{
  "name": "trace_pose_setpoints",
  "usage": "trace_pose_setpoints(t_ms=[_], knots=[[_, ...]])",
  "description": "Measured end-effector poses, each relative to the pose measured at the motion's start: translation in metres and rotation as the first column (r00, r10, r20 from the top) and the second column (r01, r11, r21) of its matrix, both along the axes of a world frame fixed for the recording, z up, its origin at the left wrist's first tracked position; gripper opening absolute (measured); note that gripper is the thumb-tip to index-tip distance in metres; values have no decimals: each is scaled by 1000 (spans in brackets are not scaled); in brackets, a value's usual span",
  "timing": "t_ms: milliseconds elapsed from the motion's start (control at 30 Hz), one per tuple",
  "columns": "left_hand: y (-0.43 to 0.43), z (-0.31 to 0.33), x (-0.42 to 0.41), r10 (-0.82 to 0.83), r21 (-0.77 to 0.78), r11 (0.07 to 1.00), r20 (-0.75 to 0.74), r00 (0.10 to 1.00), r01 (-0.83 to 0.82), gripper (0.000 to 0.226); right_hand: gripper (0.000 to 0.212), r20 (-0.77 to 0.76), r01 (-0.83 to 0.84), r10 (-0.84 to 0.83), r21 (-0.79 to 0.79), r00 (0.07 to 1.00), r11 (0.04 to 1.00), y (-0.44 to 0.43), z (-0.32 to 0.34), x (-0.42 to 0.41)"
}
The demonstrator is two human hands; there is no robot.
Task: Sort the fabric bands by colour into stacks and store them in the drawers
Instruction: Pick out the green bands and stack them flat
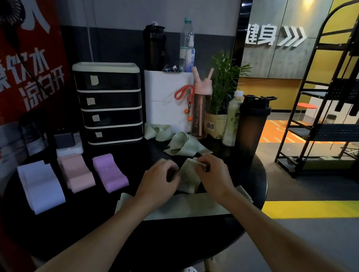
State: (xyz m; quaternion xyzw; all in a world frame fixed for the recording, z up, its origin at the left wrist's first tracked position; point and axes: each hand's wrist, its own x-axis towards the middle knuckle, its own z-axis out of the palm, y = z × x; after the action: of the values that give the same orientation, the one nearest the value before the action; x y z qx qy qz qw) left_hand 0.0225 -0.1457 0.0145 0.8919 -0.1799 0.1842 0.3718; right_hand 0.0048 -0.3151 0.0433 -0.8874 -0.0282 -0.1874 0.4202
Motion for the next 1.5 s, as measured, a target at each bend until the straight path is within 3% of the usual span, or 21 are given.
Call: trace_pose_setpoints(t_ms=[100, 200, 367, 500, 567, 667, 833, 933, 1100, 1500], knots=[[3, 7, -6, 60, -184, 982, 95, 994, -41, 12, 15, 74, -31, 26, 68, 997, 997, 0, 20, -4], [3, 18, -12, 40, -273, 962, 106, 994, -9, 11, 7, 143, -68, 58, 63, 988, 996, 0, 41, -9], [0, 67, -17, -106, -283, 947, 179, 978, 155, 26, 10, 227, -141, 126, 52, 966, 989, 0, 70, -18], [-2, 106, -22, -195, -317, 913, 213, 957, 257, 7, 2, 323, -204, 167, 85, 932, 975, 0, 88, -27], [-2, 116, -23, -231, -304, 906, 232, 945, 296, 16, 2, 331, -211, 162, 116, 930, 971, -1, 92, -30], [-5, 127, -26, -228, -381, 874, 225, 947, 301, 19, 14, 247, -300, 230, 301, 941, 905, 0, 94, -35], [-9, 140, -34, -238, -372, 881, 189, 953, 294, 5, 13, 237, -320, 259, 277, 936, 906, -2, 102, -41], [-10, 152, -39, -223, -398, 873, 191, 956, 283, 16, 13, 253, -318, 246, 300, 936, 900, -1, 110, -44], [-10, 170, -40, -150, -614, 754, 185, 971, 233, 21, 26, 116, -374, 360, 432, 926, 821, -1, 107, -46], [30, 180, -40, -80, -794, 589, 125, 989, 148, 21, 19, -174, -404, 466, 299, 868, 864, -26, 89, -58]])
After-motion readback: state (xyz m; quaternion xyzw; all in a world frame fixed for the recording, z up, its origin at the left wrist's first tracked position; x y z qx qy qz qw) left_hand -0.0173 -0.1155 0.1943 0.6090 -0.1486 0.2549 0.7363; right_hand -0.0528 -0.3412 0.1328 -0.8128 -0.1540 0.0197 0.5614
